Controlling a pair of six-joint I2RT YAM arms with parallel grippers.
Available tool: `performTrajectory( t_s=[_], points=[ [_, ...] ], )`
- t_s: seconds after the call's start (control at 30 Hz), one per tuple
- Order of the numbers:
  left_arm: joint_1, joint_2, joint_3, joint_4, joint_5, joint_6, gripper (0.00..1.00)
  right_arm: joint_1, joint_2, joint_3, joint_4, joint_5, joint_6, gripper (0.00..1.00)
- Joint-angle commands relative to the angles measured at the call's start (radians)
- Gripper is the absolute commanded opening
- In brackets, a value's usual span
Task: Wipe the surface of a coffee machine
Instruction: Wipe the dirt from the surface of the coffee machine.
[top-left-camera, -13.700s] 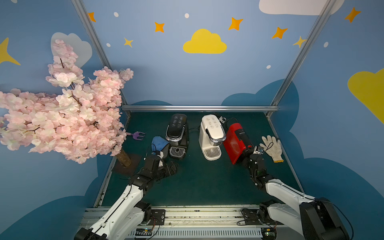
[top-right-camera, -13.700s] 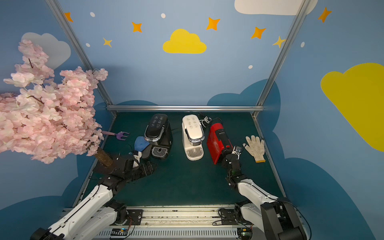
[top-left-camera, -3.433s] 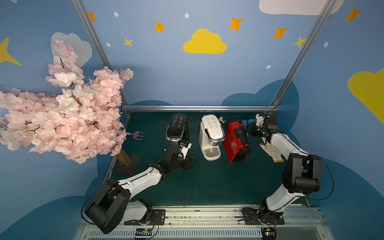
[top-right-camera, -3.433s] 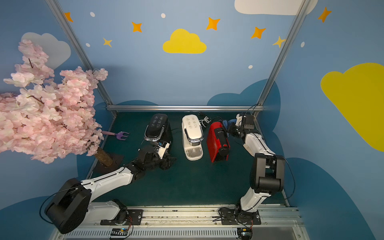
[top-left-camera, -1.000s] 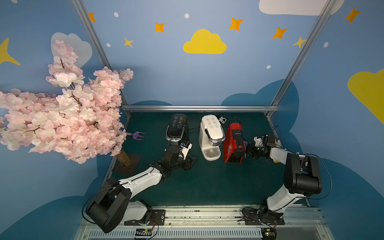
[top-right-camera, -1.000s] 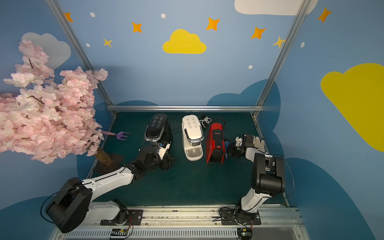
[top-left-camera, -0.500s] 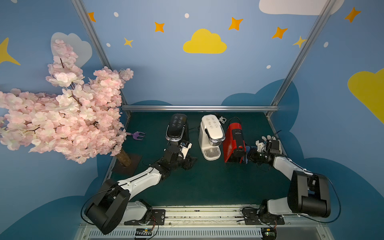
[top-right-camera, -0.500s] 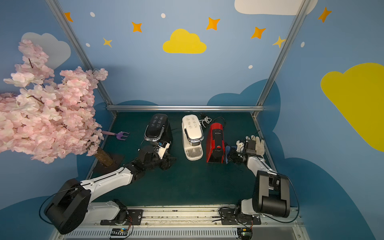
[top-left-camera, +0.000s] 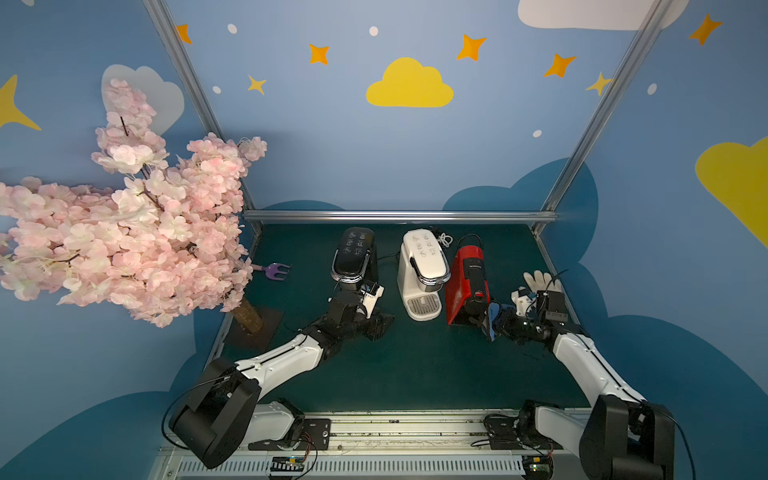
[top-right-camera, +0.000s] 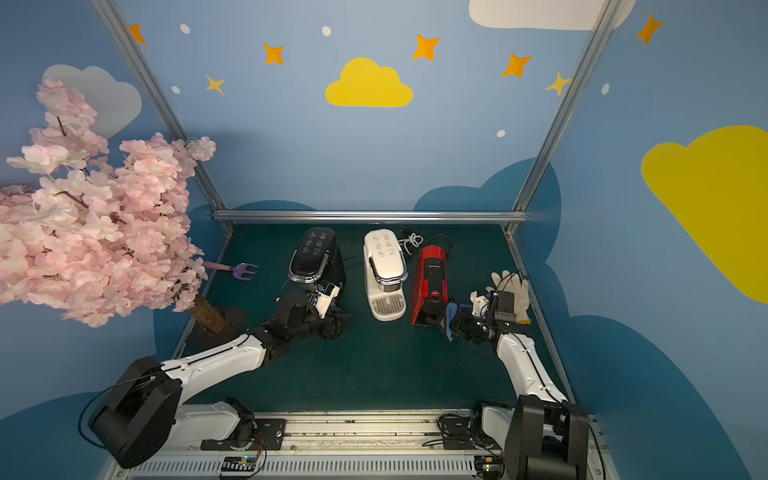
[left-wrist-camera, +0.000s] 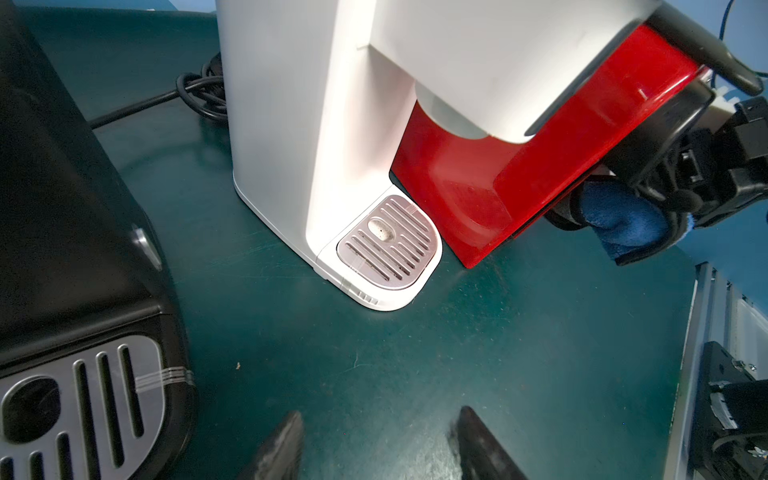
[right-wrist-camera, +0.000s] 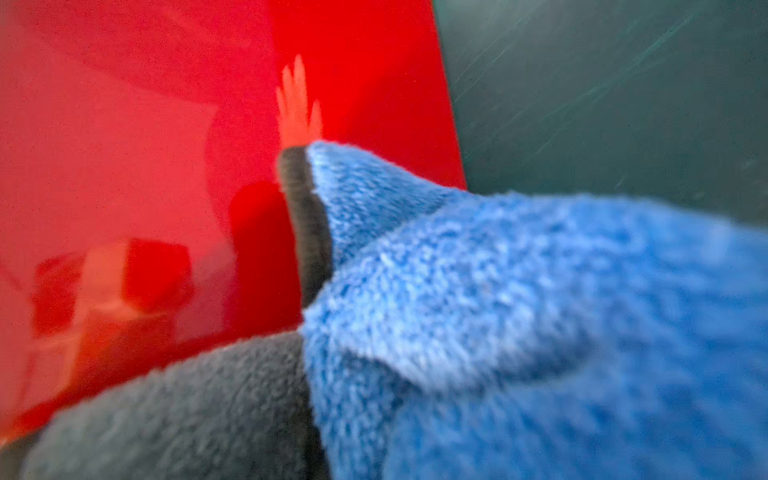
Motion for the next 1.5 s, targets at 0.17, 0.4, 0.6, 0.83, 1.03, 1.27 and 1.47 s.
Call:
performTrajectory(
  t_s=[0.17,0.4,0.6,0.83,1.03,1.27,1.47],
  points=[
    [-0.001,0.011,-0.007,0.014,0.009,0.012,0.60,0.098,-0.144,-0.088,0.005,-0.100,0.106,0.03],
    [-0.002,0.034,0.000,0.017,0.017,0.013,0.60,0.148,-0.151,-0.223,0.313,-0.014,0.297,0.03],
    [-0.003,0.027,-0.002,0.012,0.008,0.017,0.60,0.150,-0.072,-0.223,0.462,0.096,0.306,0.02],
    [-0.003,0.026,-0.001,0.009,0.008,0.020,0.60,0.146,-0.021,-0.218,0.581,0.293,0.343,0.01],
    [-0.004,0.027,0.000,0.009,0.014,0.018,0.60,0.123,-0.011,-0.188,0.605,0.420,0.326,0.00],
    [-0.004,0.022,-0.001,0.010,0.016,0.017,0.60,0.048,0.028,-0.140,0.634,0.457,0.311,0.00],
    [-0.006,0.014,-0.003,0.009,0.019,0.016,0.60,0.003,0.088,-0.100,0.707,0.453,0.313,0.00]
  ],
)
